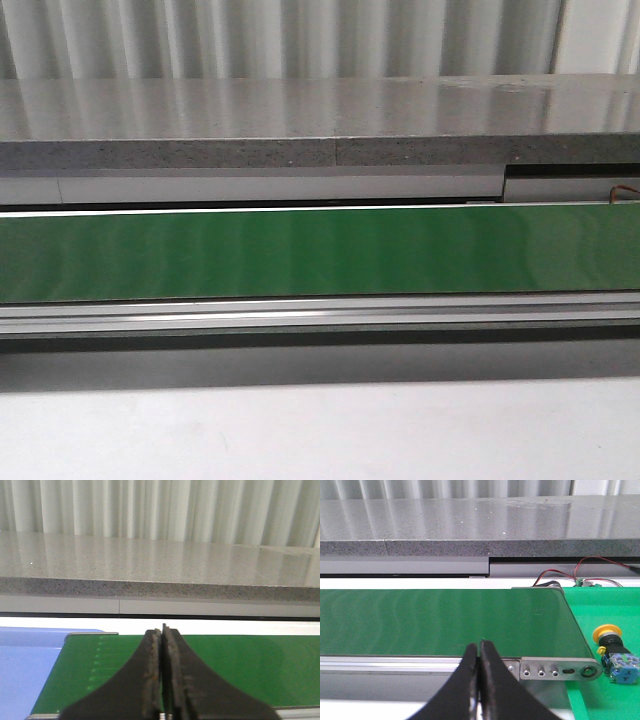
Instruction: Move button from right to left
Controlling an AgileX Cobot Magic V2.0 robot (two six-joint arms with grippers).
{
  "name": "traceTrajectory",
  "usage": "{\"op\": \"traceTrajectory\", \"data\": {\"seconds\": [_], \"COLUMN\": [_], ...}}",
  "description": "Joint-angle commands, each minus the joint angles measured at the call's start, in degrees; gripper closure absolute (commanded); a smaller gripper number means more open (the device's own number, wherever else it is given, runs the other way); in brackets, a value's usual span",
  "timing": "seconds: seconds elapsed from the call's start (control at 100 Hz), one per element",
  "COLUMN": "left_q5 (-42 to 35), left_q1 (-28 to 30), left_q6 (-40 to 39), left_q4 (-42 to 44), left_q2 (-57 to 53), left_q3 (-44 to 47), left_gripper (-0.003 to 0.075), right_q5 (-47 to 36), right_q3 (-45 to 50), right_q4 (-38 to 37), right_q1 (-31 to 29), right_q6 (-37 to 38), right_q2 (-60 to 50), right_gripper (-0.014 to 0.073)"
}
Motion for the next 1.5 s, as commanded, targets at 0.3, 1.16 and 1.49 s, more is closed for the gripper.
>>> {"op": "traceTrajectory", "data": {"seconds": [0.3, 1.16, 1.49], "left_q5": [-4.6, -4.6, -4.6], "left_q1": [-0.5, -0.5, -0.5], "left_q6": [-0.2, -0.2, -0.2], "left_q4": [0.1, 0.1, 0.1], "left_q2": [-1.9, -1.9, -1.9], "left_q3": [1.5, 1.5, 1.5], "left_gripper": [0.074, 0.074, 0.074], "right_q5": [-4.7, 22.1, 35.5], "right_q3": [-1.0, -27.4, -39.5], "right_q4": [-0.3, 1.8, 5.6], "right_q1": [-0.1, -0.2, -0.2], "right_q6": [-0.1, -0.1, -0.1], "right_q2": [-0.7, 12.1, 30.0], "right_gripper": [0.0661, 0.0661, 0.0661]}}
